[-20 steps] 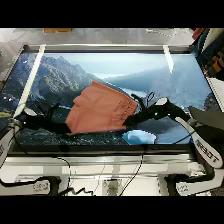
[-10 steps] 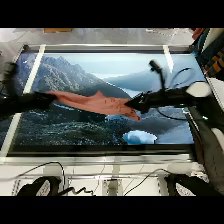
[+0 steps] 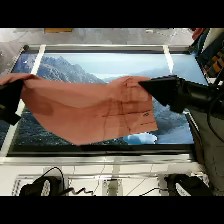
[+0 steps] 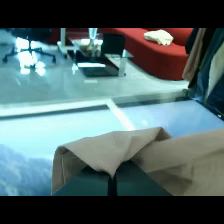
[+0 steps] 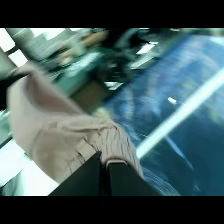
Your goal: Fold the clothes and pants, and hang the long-sleeved shirts on hangers.
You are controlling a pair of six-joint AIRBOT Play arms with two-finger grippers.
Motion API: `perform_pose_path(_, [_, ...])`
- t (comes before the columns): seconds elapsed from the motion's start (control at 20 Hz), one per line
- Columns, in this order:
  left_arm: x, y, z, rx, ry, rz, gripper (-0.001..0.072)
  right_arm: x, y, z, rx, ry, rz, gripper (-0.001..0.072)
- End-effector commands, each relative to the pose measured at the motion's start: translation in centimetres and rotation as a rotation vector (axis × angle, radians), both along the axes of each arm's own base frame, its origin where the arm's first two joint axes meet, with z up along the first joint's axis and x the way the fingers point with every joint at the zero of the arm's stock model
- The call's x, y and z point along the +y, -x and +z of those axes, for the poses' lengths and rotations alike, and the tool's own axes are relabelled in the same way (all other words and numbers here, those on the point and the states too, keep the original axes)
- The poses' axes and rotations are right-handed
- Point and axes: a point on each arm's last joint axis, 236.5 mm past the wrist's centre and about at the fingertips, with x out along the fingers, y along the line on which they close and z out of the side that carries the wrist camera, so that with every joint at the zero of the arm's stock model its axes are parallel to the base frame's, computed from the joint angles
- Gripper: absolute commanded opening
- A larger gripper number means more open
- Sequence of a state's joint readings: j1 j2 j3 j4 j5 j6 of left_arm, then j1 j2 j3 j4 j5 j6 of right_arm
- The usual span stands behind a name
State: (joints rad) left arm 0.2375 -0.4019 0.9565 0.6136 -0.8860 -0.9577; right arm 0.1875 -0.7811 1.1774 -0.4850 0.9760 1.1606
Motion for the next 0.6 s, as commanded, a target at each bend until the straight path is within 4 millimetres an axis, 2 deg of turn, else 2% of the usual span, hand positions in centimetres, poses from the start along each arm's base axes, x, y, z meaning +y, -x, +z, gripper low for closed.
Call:
perform_pose_path(0.0, [-0.2,-3.3,-7.7,0.258,0.104,-0.033,0.0001,-2.2,-5.8,-6.3,0.206,0.012,-0.198,0.0022])
perform_pose_path(0.15, [-3.1,-7.0,-18.4,0.512,0.094,-0.127,0.0001,-2.8,-11.5,-15.9,0.386,0.044,-0.3,0.0022])
perform_pose_path(0.2, [-4.5,-8.2,-21.3,0.572,0.087,-0.147,0.0001,-3.1,-13.1,-19.1,0.439,0.066,-0.331,0.0022])
perform_pose_path(0.3, [-7.4,-10.1,-25.6,0.66,0.077,-0.169,0.0001,-3.6,-15.6,-24.7,0.53,0.105,-0.379,0.0022])
perform_pose_path(0.4, [-10.1,-10.2,-28.0,0.738,0.082,-0.213,0.0001,-4.7,-17.2,-28.4,0.589,0.126,-0.419,0.0022])
perform_pose_path(0.55, [-12.6,-8.7,-28.9,0.812,0.109,-0.264,0.0001,-7.7,-17.8,-30.3,0.608,0.186,-0.456,0.0022])
